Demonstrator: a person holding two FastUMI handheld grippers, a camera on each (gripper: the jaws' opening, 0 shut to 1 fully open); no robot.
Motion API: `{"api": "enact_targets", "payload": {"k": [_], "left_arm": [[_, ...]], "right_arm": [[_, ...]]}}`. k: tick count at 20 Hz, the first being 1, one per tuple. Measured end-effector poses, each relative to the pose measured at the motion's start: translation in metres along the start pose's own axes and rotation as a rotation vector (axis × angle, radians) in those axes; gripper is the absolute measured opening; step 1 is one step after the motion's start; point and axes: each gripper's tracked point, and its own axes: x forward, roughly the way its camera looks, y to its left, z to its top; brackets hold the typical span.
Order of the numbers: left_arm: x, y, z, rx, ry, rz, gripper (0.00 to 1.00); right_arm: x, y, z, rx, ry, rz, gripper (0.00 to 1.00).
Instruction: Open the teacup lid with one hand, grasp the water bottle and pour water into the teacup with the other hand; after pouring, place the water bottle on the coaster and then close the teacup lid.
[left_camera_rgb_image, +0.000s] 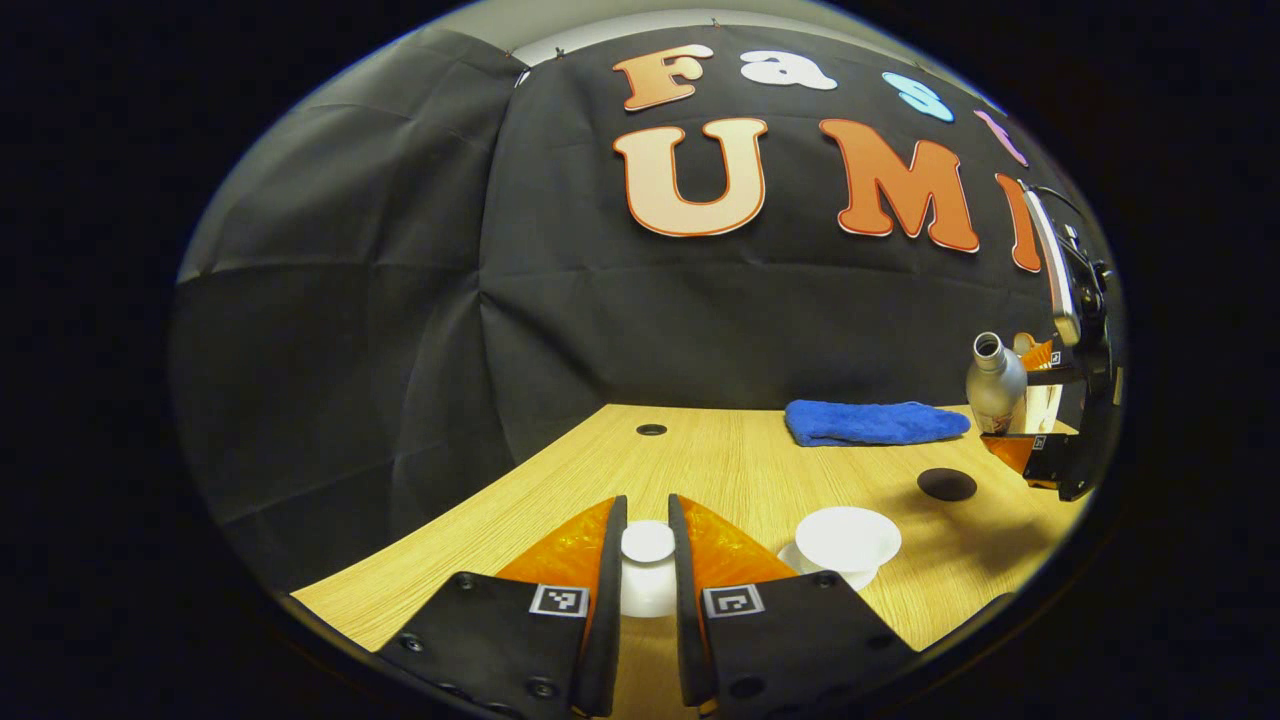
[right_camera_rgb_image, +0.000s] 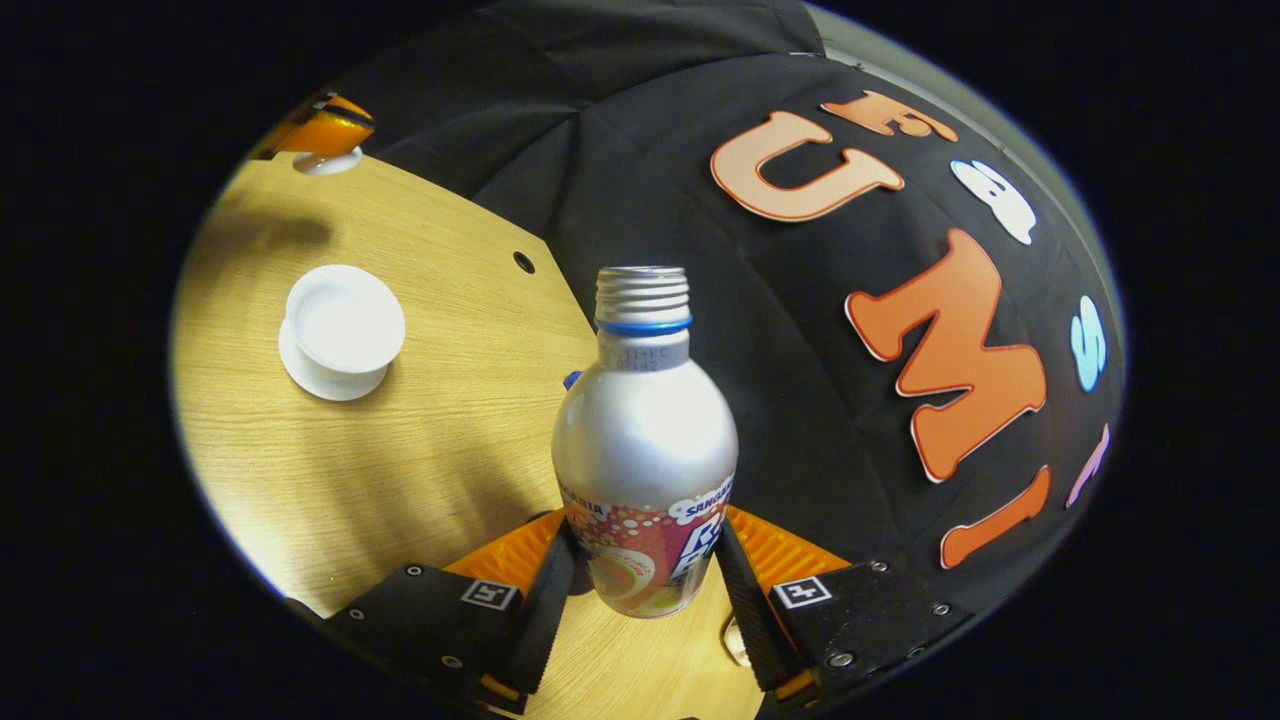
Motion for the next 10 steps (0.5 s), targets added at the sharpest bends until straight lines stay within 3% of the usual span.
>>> {"api": "enact_targets", "payload": {"k": [4, 5, 10], "left_arm": [[-0.002, 0.008, 0.001, -0.007, -0.005, 0.011, 0.24], [-0.004, 0.010, 0.001, -0.007, -0.006, 0.011, 0.28], [-0.005, 0.015, -0.001, -0.014, -0.007, 0.015, 0.28]], "right_arm": [[0.004, 0.014, 0.017, -0.082, -0.035, -0.005, 0.78], [0.004, 0.016, 0.021, -0.108, -0.044, -0.006, 0.78], [0.002, 0.031, 0.028, -0.242, -0.062, -0.022, 0.78]]}}
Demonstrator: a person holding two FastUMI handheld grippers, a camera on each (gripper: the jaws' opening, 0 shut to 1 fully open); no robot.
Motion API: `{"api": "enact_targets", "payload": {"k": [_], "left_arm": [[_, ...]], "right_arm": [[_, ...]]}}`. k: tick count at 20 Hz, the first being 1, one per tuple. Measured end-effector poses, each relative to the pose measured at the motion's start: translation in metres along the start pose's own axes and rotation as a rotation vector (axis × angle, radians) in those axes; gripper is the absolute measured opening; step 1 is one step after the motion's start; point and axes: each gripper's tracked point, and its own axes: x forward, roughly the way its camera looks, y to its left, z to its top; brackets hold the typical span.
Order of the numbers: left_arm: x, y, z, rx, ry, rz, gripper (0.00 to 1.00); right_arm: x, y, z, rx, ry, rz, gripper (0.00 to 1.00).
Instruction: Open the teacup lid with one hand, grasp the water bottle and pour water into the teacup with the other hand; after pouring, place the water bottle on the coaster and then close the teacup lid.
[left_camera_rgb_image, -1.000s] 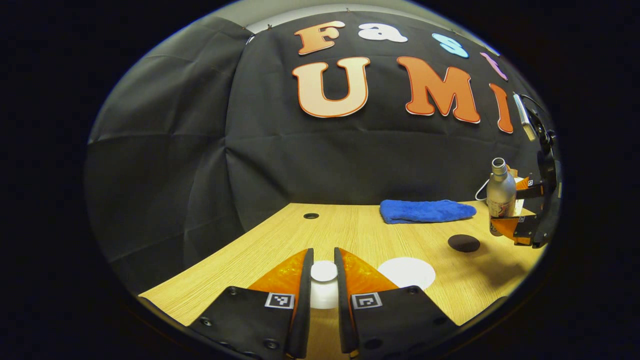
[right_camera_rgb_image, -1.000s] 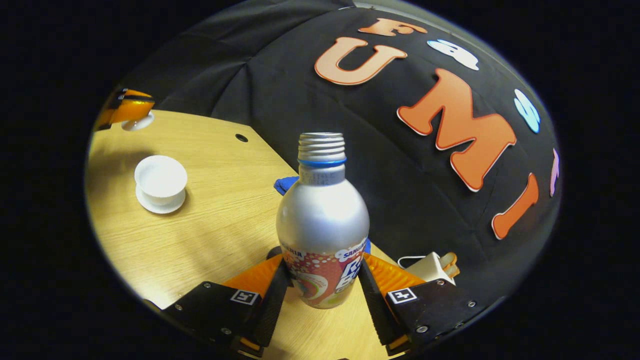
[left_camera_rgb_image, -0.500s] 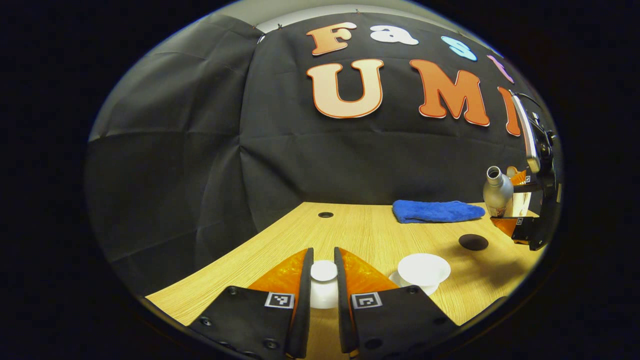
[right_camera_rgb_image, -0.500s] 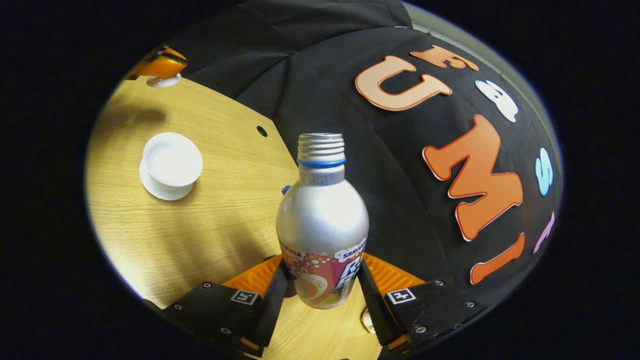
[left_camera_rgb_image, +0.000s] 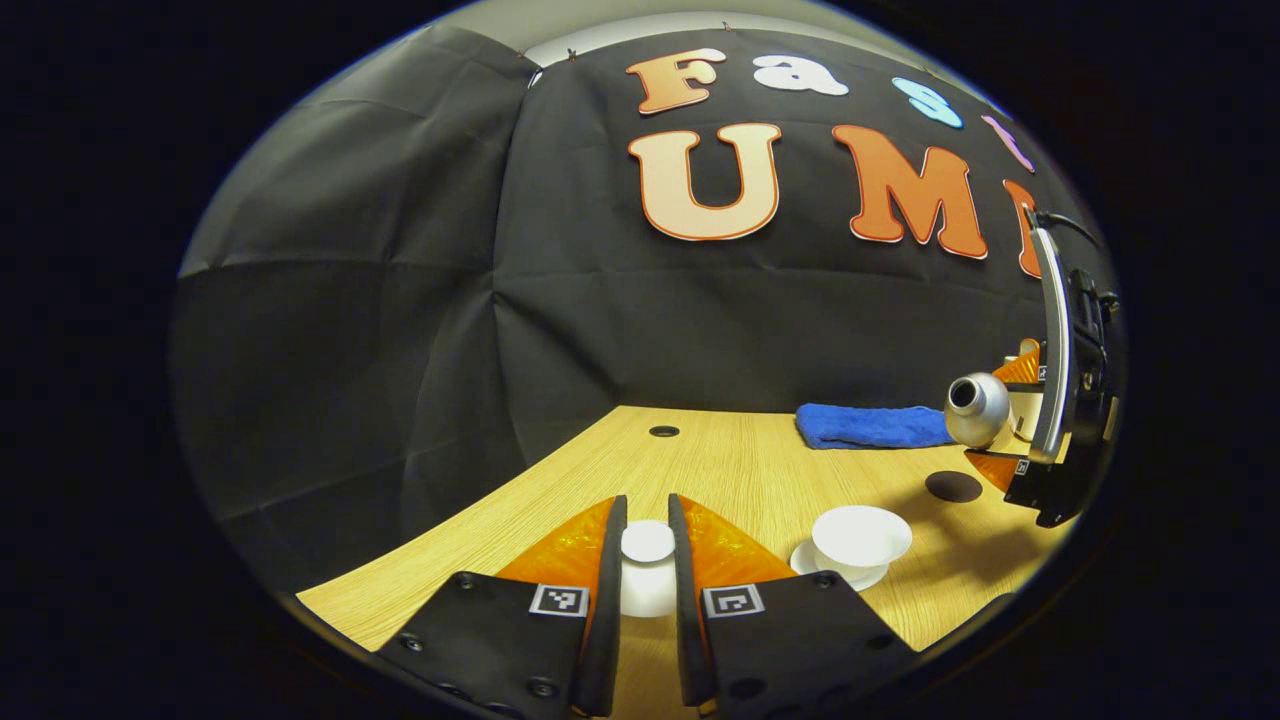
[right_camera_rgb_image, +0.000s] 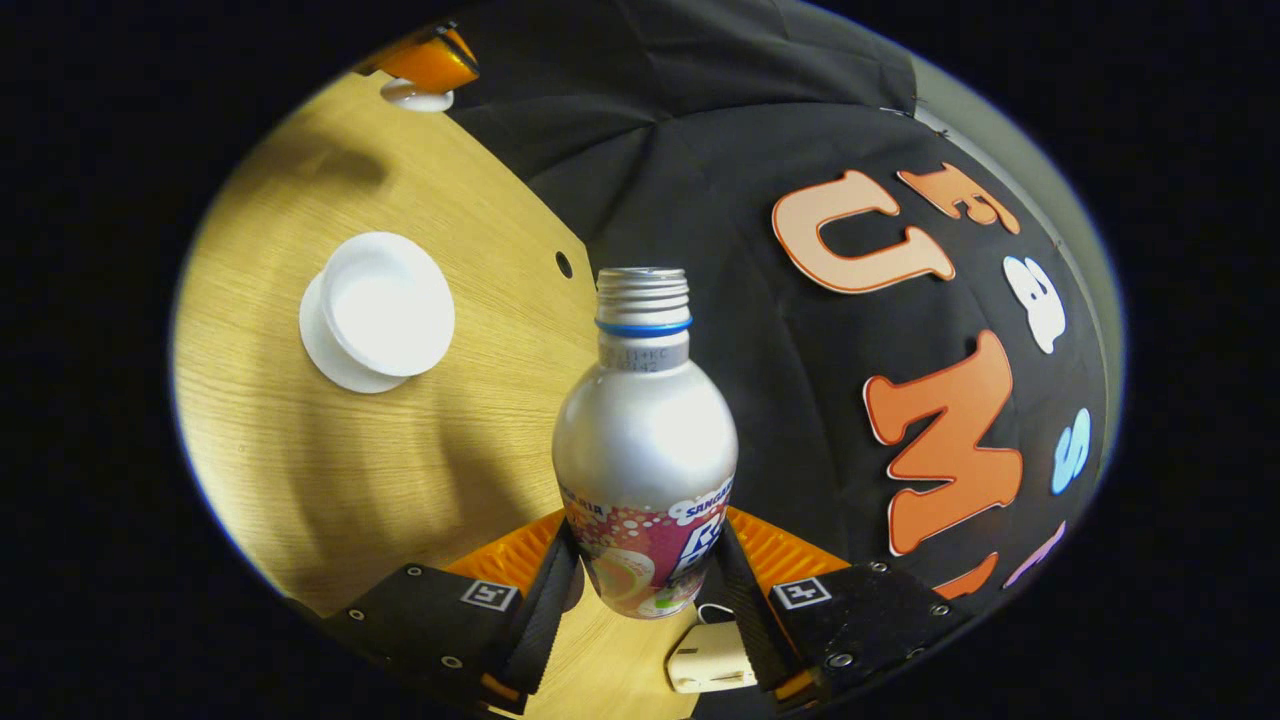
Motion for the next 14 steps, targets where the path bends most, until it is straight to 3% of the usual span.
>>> {"api": "enact_targets", "payload": {"k": [14], "left_arm": [[-0.004, 0.013, -0.009, -0.026, 0.013, 0.009, 0.28]], "right_arm": [[-0.015, 0.039, 0.003, -0.295, -0.055, -0.053, 0.77]]}}
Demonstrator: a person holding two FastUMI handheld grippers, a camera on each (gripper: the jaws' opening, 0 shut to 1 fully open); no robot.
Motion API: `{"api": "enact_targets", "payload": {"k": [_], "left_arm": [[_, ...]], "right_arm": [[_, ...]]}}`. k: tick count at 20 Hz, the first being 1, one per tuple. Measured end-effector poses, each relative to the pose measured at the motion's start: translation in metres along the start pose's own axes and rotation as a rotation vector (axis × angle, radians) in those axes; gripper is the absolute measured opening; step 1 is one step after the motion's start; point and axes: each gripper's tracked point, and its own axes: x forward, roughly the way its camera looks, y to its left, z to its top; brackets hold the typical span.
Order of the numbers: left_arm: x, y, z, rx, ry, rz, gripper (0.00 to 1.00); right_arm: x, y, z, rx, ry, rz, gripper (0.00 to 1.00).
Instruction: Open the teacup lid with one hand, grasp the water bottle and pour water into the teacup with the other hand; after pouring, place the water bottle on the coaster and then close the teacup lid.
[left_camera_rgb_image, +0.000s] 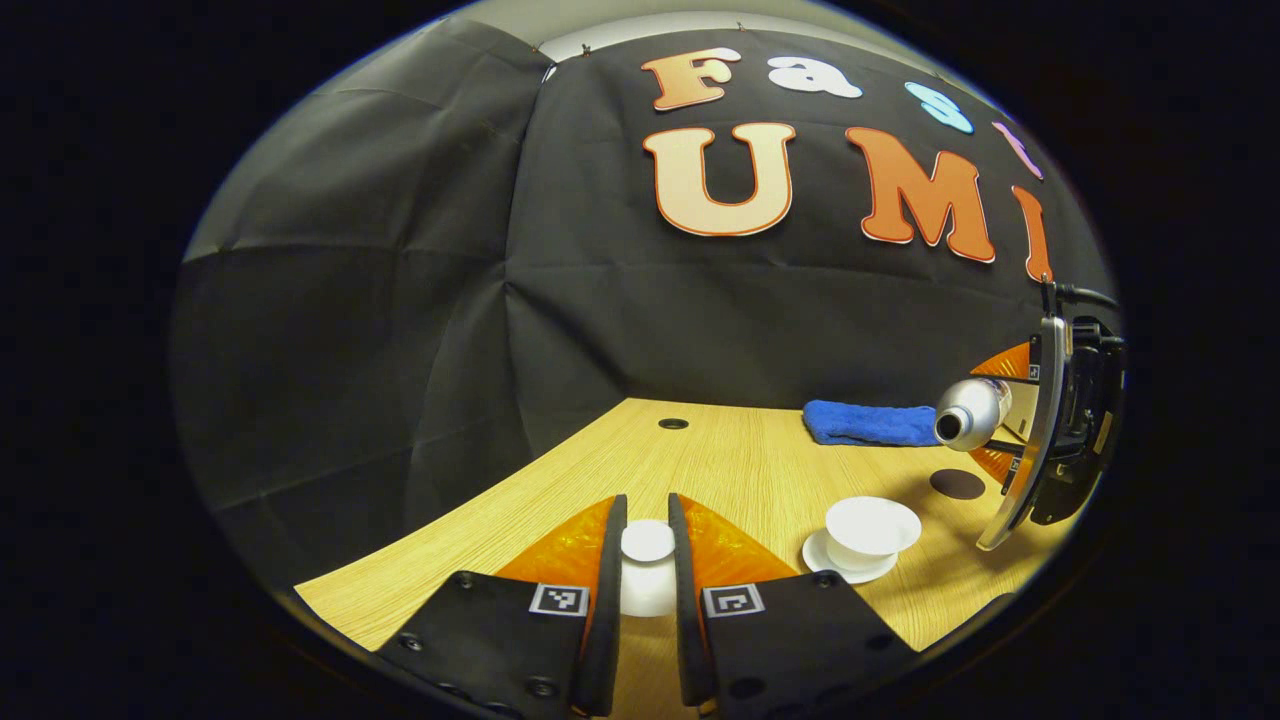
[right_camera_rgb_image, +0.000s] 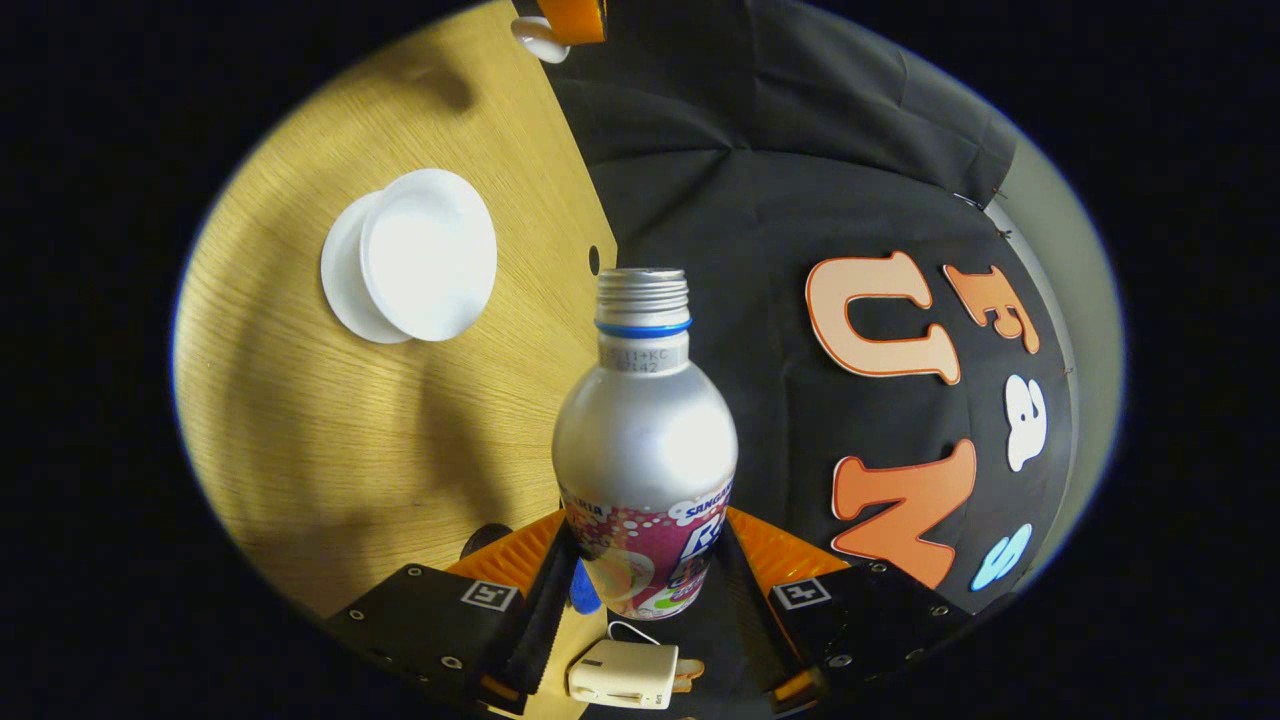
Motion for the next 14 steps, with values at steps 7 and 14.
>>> {"api": "enact_targets", "payload": {"k": [7, 14], "left_arm": [[-0.002, 0.001, -0.002, -0.006, 0.005, -0.001, 0.28], [-0.003, 0.006, -0.003, -0.005, 0.006, 0.001, 0.28]], "right_arm": [[-0.001, 0.010, -0.001, -0.128, -0.027, -0.034, 0.77], [-0.003, 0.009, 0.003, -0.244, -0.056, -0.067, 0.77]]}}
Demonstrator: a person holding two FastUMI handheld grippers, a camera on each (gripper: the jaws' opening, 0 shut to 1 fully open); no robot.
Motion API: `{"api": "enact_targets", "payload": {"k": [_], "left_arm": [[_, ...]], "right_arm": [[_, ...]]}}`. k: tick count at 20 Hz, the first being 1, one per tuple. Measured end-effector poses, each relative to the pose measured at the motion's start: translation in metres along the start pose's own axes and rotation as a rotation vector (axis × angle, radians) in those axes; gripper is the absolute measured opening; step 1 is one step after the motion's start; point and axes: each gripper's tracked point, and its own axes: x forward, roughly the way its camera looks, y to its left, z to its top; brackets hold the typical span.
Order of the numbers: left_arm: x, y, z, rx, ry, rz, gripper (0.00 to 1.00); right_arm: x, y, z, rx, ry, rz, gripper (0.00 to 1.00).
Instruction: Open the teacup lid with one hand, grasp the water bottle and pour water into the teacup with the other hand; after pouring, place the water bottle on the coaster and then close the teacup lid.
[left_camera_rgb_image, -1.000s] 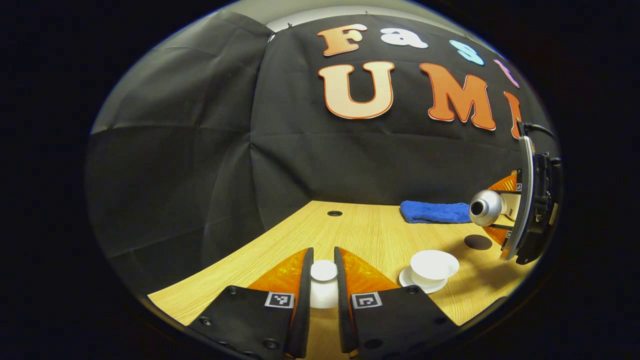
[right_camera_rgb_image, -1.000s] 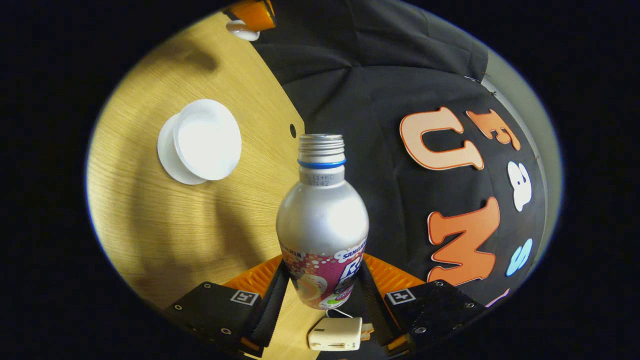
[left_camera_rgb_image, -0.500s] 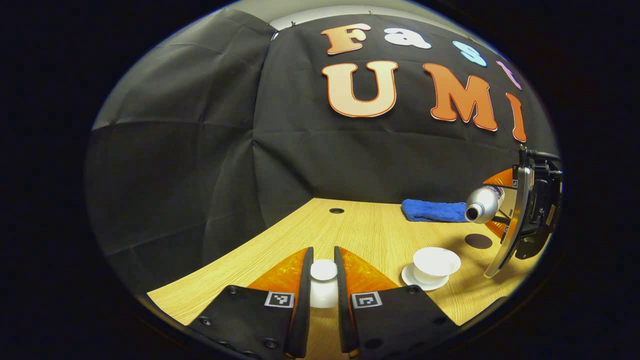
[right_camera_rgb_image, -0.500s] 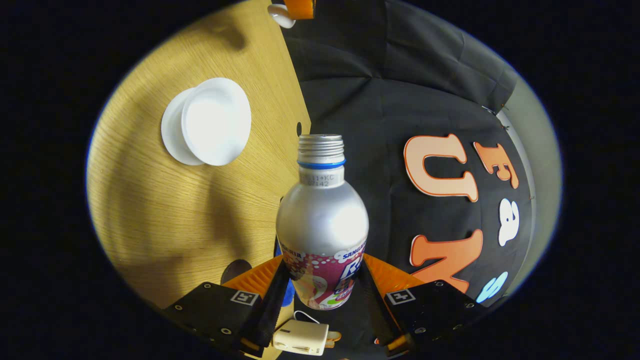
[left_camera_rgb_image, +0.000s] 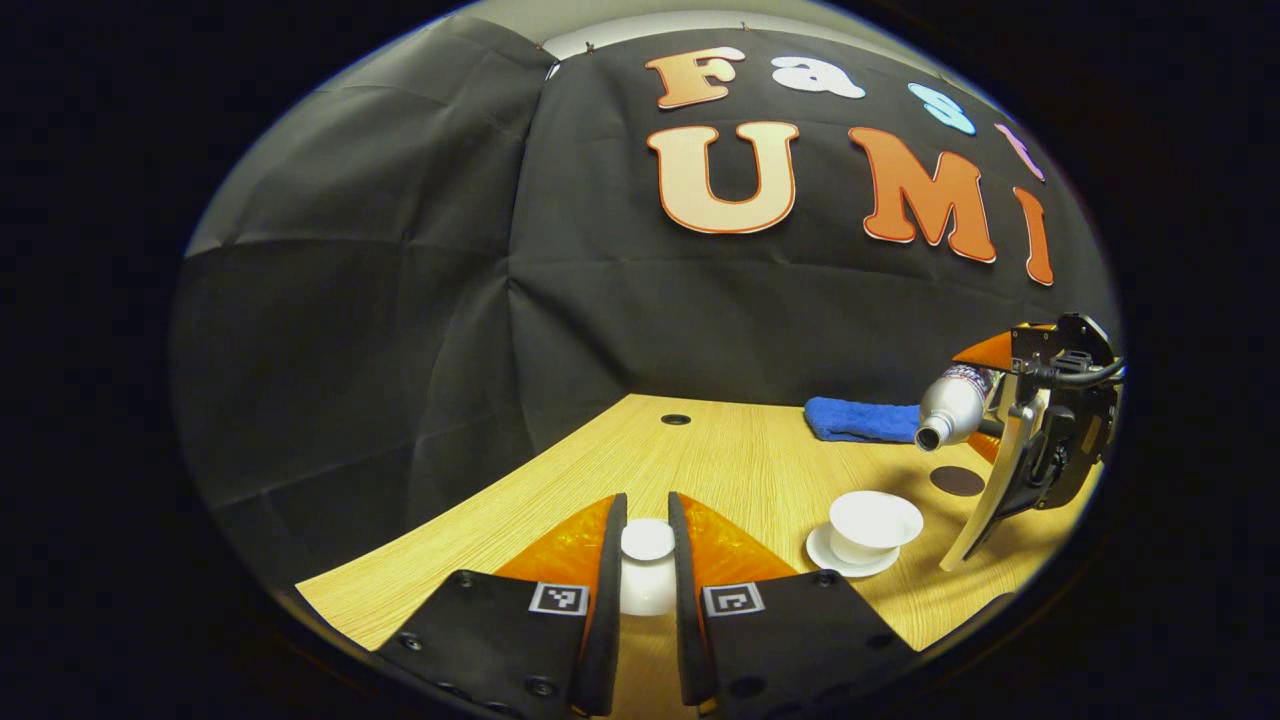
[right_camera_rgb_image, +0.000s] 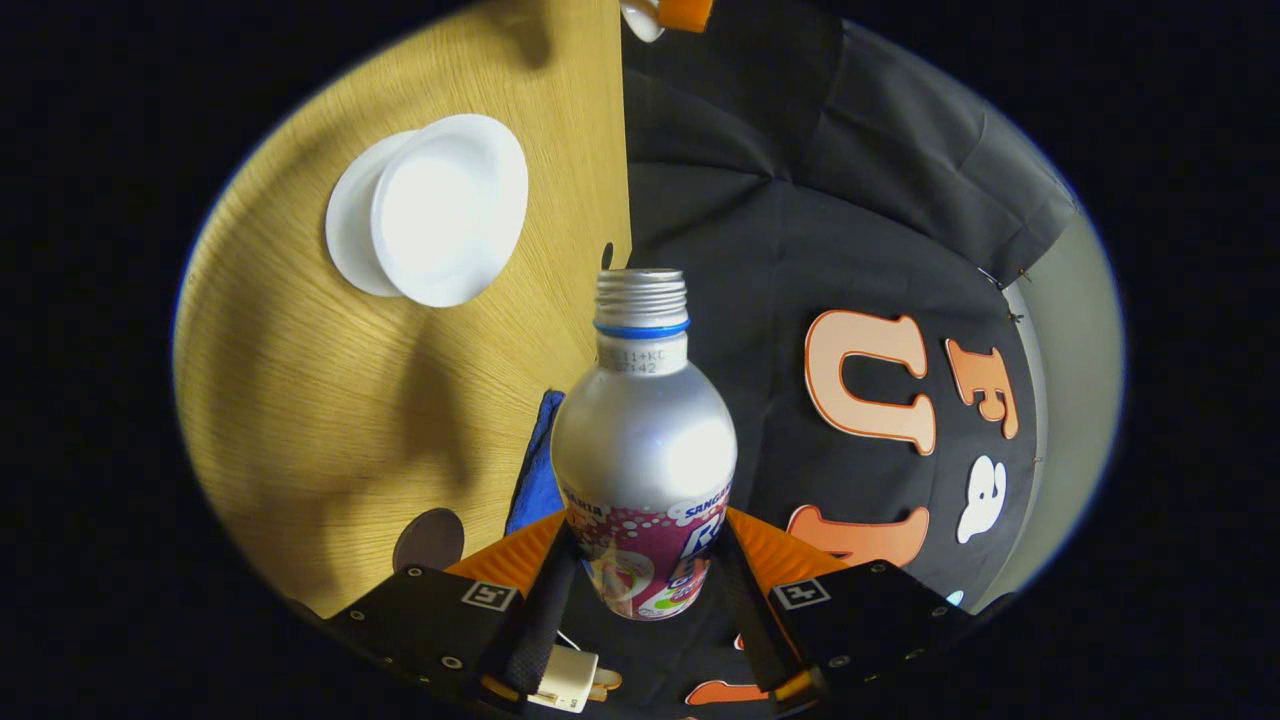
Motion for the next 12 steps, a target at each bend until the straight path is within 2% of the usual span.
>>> {"api": "enact_targets", "payload": {"k": [1, 2, 4, 5, 10, 11, 12], "left_arm": [[0.001, 0.000, -0.001, 0.000, 0.000, 0.000, 0.31], [0.000, 0.001, -0.002, -0.001, 0.001, 0.000, 0.28], [0.001, 0.000, -0.003, -0.003, 0.004, -0.001, 0.31], [0.001, 0.000, -0.004, -0.002, 0.006, -0.002, 0.28], [0.001, 0.001, -0.002, -0.001, 0.005, -0.001, 0.28], [0.001, 0.000, -0.003, -0.001, 0.005, -0.001, 0.31], [0.001, 0.000, -0.002, -0.001, 0.005, -0.001, 0.28]], "right_arm": [[-0.001, -0.001, 0.001, -0.016, -0.005, -0.006, 0.77], [0.000, -0.001, 0.004, -0.029, -0.009, -0.012, 0.77], [-0.001, -0.003, 0.004, -0.050, -0.014, -0.019, 0.77], [-0.002, -0.003, 0.004, -0.060, -0.017, -0.023, 0.77], [0.003, -0.015, 0.002, -0.093, -0.021, -0.039, 0.77], [0.003, -0.017, 0.002, -0.101, -0.026, -0.043, 0.77], [0.004, -0.020, 0.002, -0.103, -0.024, -0.047, 0.77]]}}
